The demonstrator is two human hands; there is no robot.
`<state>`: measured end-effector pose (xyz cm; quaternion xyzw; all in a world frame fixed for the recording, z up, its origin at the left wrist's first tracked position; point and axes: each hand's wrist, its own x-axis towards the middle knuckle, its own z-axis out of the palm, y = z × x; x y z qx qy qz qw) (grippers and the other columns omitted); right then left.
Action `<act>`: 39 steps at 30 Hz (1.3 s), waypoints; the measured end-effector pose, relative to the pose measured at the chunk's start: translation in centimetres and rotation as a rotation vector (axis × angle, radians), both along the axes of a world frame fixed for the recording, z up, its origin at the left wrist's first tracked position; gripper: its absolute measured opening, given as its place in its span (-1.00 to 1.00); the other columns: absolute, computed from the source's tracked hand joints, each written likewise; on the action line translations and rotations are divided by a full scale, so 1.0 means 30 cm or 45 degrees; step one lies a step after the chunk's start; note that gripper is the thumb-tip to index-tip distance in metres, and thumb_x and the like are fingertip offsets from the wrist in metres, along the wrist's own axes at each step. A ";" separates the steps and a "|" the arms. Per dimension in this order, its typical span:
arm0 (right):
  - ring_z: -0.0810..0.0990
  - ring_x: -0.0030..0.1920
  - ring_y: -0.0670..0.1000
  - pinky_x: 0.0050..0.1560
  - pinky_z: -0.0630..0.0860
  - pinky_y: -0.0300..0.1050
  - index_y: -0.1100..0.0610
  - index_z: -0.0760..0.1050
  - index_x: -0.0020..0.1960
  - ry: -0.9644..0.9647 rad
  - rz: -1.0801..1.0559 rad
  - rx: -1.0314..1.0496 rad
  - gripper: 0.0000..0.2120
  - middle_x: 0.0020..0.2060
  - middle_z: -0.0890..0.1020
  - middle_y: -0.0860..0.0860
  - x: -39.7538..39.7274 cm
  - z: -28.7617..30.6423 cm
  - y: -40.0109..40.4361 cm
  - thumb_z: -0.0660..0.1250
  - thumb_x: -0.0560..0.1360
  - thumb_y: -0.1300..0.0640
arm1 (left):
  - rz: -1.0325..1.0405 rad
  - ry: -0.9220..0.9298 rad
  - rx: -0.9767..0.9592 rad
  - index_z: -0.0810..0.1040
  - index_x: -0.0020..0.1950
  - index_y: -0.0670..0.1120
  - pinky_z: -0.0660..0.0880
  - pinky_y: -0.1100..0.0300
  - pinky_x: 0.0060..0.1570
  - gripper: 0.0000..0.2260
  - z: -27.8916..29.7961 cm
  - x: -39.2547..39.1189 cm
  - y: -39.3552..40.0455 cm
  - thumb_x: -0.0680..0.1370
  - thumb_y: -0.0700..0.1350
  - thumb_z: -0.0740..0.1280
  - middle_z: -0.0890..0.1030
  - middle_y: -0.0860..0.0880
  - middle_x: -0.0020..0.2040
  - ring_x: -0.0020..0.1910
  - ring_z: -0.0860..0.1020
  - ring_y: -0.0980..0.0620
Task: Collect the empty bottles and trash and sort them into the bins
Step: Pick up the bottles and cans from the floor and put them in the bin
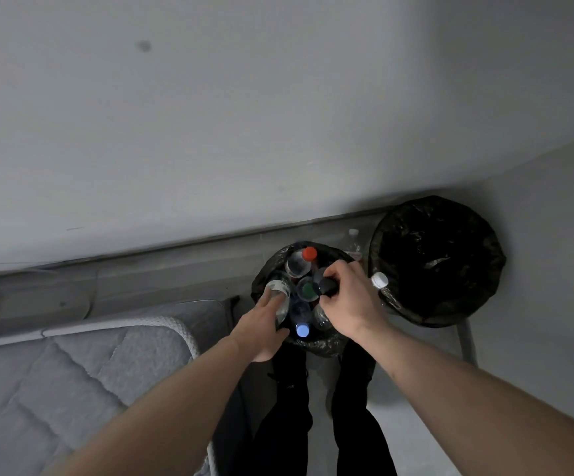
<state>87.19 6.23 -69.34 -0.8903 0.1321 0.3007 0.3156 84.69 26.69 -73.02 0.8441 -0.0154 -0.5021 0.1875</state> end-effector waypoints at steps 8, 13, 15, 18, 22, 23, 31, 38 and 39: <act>0.52 0.23 -0.01 0.10 0.47 -0.21 -0.05 0.38 0.40 0.210 0.065 -0.014 -0.49 0.36 0.34 -0.08 -0.106 -0.062 -0.059 0.43 0.52 0.21 | -0.119 0.095 0.072 -0.13 0.64 0.14 0.51 -0.02 0.15 -0.22 -0.051 -0.015 0.009 0.62 -0.13 0.33 -0.38 0.03 0.62 0.27 0.54 -0.30; 0.52 0.25 0.01 0.20 0.50 -0.13 -0.01 0.39 0.41 0.198 0.062 0.009 -0.53 0.39 0.36 -0.07 -0.148 -0.062 -0.072 0.40 0.54 0.19 | -0.054 0.033 0.108 -0.14 0.62 0.21 0.52 -0.02 0.05 -0.19 -0.067 -0.020 0.014 0.60 -0.26 0.27 -0.40 0.04 0.61 0.23 0.55 -0.33; 0.52 0.25 0.03 0.21 0.51 -0.10 0.00 0.41 0.40 0.207 0.080 0.004 -0.56 0.38 0.37 -0.06 -0.168 -0.058 -0.078 0.39 0.55 0.19 | -0.061 0.026 0.120 -0.17 0.62 0.23 0.53 -0.01 0.00 -0.12 -0.072 -0.012 0.006 0.54 -0.35 0.26 -0.42 0.03 0.60 0.18 0.57 -0.32; 0.53 0.21 0.03 0.21 0.52 -0.08 0.01 0.41 0.40 0.224 0.073 0.027 -0.56 0.36 0.37 -0.06 -0.189 -0.056 -0.089 0.37 0.55 0.18 | -0.060 0.015 0.138 -0.19 0.61 0.23 0.51 0.03 -0.15 0.00 -0.071 -0.011 -0.010 0.43 -0.46 0.23 -0.46 0.00 0.58 0.05 0.61 -0.29; 0.54 0.20 0.03 0.21 0.52 -0.07 -0.01 0.40 0.41 0.248 0.004 -0.002 -0.55 0.35 0.38 -0.05 -0.211 -0.053 -0.099 0.36 0.55 0.15 | -0.028 -0.059 0.162 -0.22 0.64 0.13 0.51 0.02 -0.03 -0.03 -0.047 -0.022 -0.021 0.44 -0.38 0.28 -0.46 -0.06 0.58 0.15 0.59 -0.31; 0.54 0.21 0.03 0.22 0.51 -0.09 -0.01 0.39 0.42 0.259 -0.009 -0.011 -0.54 0.35 0.38 -0.05 -0.221 -0.050 -0.100 0.36 0.55 0.14 | -0.003 -0.070 0.165 -0.22 0.64 0.11 0.51 0.03 0.01 -0.04 -0.039 -0.027 -0.018 0.46 -0.35 0.30 -0.44 -0.07 0.59 0.18 0.57 -0.32; 0.53 0.21 -0.03 0.24 0.48 -0.13 -0.03 0.36 0.43 0.248 -0.116 0.066 -0.53 0.35 0.35 -0.10 -0.317 0.013 -0.107 0.37 0.55 0.09 | 0.043 -0.286 0.088 0.01 0.63 0.02 0.37 -0.07 0.40 -0.22 0.095 -0.043 -0.017 0.49 -0.16 0.34 -0.08 -0.07 0.64 0.49 0.28 -0.25; 0.50 0.28 0.00 0.21 0.42 -0.18 -0.02 0.36 0.43 0.260 -0.366 0.027 -0.52 0.38 0.35 -0.06 -0.473 0.060 -0.212 0.35 0.54 0.08 | -0.361 -0.561 -0.392 0.47 0.12 0.07 0.48 0.12 0.01 -0.75 0.199 -0.150 -0.190 0.47 -0.15 0.26 0.41 0.12 0.13 0.10 0.45 0.03; 0.49 0.30 0.02 0.24 0.43 -0.14 -0.02 0.37 0.43 0.264 -0.415 0.016 -0.52 0.38 0.36 -0.05 -0.505 0.062 -0.232 0.36 0.53 0.07 | -0.428 -0.473 -0.418 0.47 0.09 0.07 0.50 0.10 -0.04 -0.78 0.192 -0.174 -0.218 0.48 -0.15 0.25 0.40 0.13 0.11 0.08 0.47 0.02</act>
